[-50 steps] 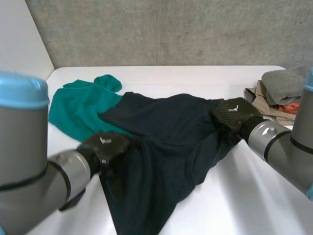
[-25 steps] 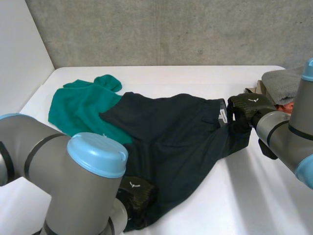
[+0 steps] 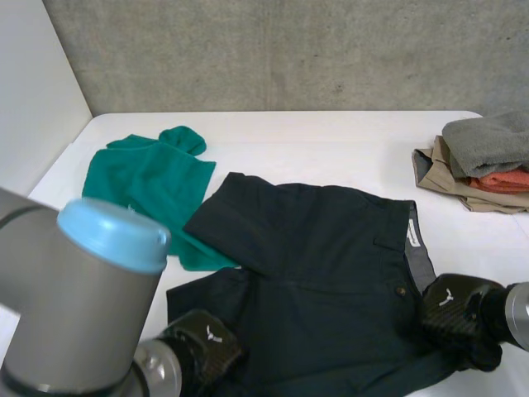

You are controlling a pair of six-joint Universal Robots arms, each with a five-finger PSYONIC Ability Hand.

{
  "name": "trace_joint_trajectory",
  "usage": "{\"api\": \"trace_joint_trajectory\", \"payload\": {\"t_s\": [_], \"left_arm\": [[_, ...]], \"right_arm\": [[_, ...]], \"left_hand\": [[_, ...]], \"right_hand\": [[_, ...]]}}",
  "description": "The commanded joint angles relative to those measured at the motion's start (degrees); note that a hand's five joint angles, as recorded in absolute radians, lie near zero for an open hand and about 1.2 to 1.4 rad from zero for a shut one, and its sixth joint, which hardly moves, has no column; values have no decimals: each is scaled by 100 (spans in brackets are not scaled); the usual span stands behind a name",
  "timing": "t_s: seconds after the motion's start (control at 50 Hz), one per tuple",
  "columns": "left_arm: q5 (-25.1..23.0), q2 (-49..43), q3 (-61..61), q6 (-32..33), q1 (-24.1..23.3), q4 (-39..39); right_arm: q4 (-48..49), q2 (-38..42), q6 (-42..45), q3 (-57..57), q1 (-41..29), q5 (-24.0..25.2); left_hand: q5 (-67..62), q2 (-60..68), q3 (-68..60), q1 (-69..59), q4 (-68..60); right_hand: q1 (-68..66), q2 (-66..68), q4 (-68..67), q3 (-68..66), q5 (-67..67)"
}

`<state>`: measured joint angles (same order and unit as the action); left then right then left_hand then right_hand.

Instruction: Fold the laundry.

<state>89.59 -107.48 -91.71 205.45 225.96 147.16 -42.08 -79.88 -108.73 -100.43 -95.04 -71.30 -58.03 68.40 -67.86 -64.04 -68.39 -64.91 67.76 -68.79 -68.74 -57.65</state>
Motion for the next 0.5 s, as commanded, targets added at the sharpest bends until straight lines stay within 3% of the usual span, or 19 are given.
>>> {"api": "trace_joint_trajectory", "payload": {"t_s": [0.02,0.14,0.2,0.26,0.38,0.4,0.42,0.44,0.46,0.5], "left_arm": [[621,-685,1382,311,307,470],[1104,-1580,3119,837,527,1917],[1070,-2160,4025,1241,589,2621],[956,-2871,4991,1715,650,3080],[973,-4288,6497,2323,624,3090],[982,-4455,6655,2359,607,3099],[1008,-4735,6944,2429,581,3099],[1026,-4816,7043,2438,563,3099],[1052,-4869,7122,2429,545,3099],[1210,-4914,7176,2324,501,3125]], "right_arm": [[1182,403,-1605,673,-278,28],[2606,965,-2863,1341,-418,-604],[3571,1333,-3294,1692,-515,-1270],[4388,1658,-3435,1903,-577,-1597],[5735,2415,-3480,2273,-629,-1791],[5876,2546,-3462,2334,-647,-1800],[6060,2800,-3427,2457,-708,-1800],[6080,2924,-3392,2519,-761,-1809],[6062,3030,-3348,2563,-814,-1826],[5983,3224,-3216,2634,-902,-1862]], "left_hand": [[-1197,1160,-1214,-1596,-1161],[-1197,1160,-1214,-1596,-1161],[-1197,1160,-1214,-1596,-1161],[-1197,1160,-1214,-1596,-1161],[-1197,1160,-1214,-1596,-1161],[-1197,1160,-1214,-1596,-1161],[2165,-2202,2148,1766,2201],[4547,-4583,4530,4148,4583],[5803,-5840,5786,5404,5839],[5803,-5840,5786,5404,5839]], "right_hand": [[-1509,1224,-1121,-1126,-1235],[-1509,1224,-1121,-1126,-1235],[-1509,1224,-1121,-1126,-1235],[-1509,1224,-1121,-1126,-1235],[-1509,1224,-1121,-1126,-1235],[-790,506,-403,-408,-517],[4546,-4830,4933,4928,4819],[5491,-5776,5879,5874,5765],[5491,-5776,5879,5874,5765],[5491,-5776,5879,5874,5765]]}}
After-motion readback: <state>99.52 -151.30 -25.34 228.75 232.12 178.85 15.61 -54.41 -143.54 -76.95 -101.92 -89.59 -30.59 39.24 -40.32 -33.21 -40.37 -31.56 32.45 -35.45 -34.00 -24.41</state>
